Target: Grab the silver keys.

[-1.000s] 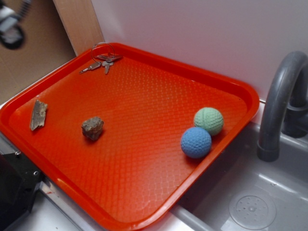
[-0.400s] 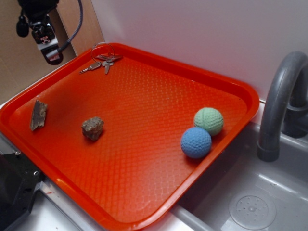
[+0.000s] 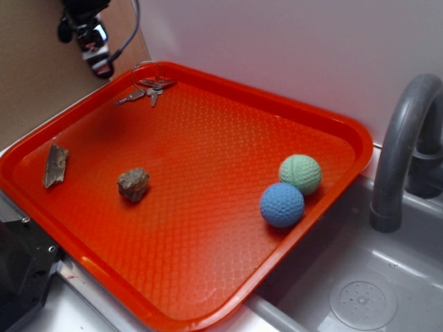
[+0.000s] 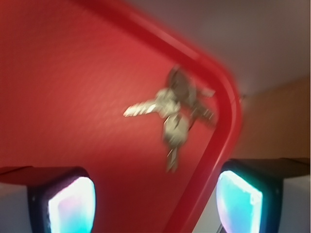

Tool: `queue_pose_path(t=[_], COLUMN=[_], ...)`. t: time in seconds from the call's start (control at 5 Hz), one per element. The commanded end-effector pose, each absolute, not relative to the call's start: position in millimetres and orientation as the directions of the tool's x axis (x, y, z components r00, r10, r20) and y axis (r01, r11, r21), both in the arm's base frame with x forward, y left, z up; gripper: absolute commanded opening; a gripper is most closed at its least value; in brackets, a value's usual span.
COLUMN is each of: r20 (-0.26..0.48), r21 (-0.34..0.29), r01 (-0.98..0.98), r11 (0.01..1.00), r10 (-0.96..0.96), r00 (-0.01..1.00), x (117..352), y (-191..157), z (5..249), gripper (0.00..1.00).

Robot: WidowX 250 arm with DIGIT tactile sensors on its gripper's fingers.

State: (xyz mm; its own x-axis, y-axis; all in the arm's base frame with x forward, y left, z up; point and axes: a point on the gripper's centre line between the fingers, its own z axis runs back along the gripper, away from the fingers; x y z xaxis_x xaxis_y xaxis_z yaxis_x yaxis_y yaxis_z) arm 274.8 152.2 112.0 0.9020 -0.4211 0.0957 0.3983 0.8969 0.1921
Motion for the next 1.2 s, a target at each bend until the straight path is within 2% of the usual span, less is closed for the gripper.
queue_pose_path(t=[0.0, 0.2, 0.4, 0.8, 1.0], r20=[0.095, 0.086, 0.115, 0.045, 0.039], r21=[0.195, 0.163, 0.092, 0.18, 0.204], r01=[0.448, 0.473, 0.339, 0.286, 0.288], r11=[0.873, 0.866, 0.936, 0.941, 0.936], r10=[-0.471, -0.491, -0.348, -0.298, -0.302], r00=[0.877, 0.867, 0.93, 0.954, 0.953], x=[307.0, 308.7, 303.0, 292.2, 294.8], y=[165.3, 158.8, 156.8, 154.8, 156.6], z=[99.5, 76.8, 69.6, 84.5, 76.3], gripper=[1.0, 1.0, 0.0, 0.0, 0.0])
